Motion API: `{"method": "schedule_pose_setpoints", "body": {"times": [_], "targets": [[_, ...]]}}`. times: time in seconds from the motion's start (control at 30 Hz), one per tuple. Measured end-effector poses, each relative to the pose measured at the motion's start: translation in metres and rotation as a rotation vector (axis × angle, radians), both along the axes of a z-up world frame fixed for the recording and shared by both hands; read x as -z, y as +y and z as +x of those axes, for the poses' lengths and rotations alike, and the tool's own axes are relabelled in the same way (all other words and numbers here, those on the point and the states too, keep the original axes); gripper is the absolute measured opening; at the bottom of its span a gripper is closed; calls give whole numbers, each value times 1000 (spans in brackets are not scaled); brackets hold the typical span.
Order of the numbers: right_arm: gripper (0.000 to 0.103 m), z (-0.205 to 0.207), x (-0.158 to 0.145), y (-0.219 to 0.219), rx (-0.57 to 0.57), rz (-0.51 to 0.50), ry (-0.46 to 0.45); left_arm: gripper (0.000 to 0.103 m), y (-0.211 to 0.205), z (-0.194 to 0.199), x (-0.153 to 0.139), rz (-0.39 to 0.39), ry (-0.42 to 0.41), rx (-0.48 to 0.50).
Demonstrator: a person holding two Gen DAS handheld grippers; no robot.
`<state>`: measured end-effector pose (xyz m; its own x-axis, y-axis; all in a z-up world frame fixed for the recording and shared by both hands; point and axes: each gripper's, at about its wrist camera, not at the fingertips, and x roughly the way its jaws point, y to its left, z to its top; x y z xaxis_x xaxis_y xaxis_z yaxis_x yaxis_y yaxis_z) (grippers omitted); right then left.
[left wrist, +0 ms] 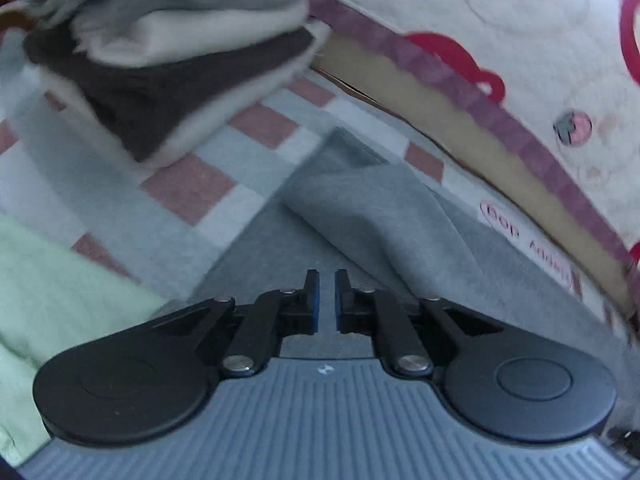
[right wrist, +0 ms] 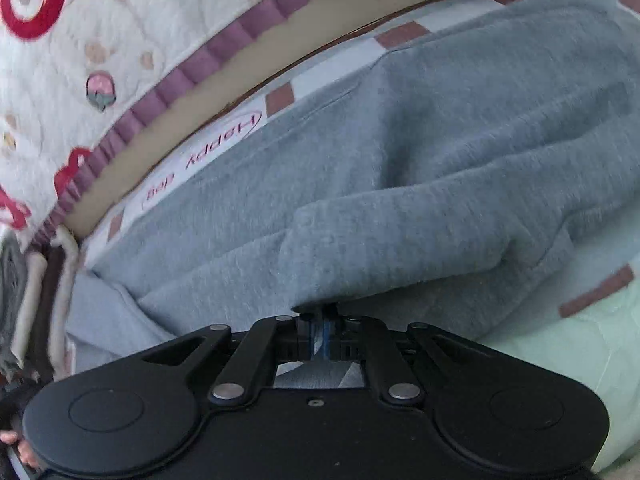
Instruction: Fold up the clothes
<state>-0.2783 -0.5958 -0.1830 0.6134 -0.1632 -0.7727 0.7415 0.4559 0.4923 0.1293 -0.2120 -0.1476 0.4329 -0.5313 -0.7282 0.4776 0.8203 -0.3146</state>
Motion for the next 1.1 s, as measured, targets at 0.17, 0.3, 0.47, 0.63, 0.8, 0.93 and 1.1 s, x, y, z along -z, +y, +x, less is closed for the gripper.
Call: {"method": "schedule_pose_setpoints", "body": {"times": [0.17,0.3,0.47,0.63,0.8,0.93,1.1], "targets": [[9,-2,22,4,-46,31,108,34,-69,-16,-21,51,-70,160],[9,1,30,11,-74,46,195,45,-140,-40,-23,84,-52,301],[7,-3,30,10,-67,73,194,54,-214,-68,1,189,-24,341],[5,-9,33,6,-57,98,161,62,-263,-86,34,397,-108,388],[5,-7,31,11,-86,57,169,40,-256,-98,39,418,-180,460],[6,-7,29,14,-92,42,172,6,-220,-102,26,346,-222,421],[6,-7,29,15,-96,33,178,6,-133,-112,-1,234,-237,233]]}}
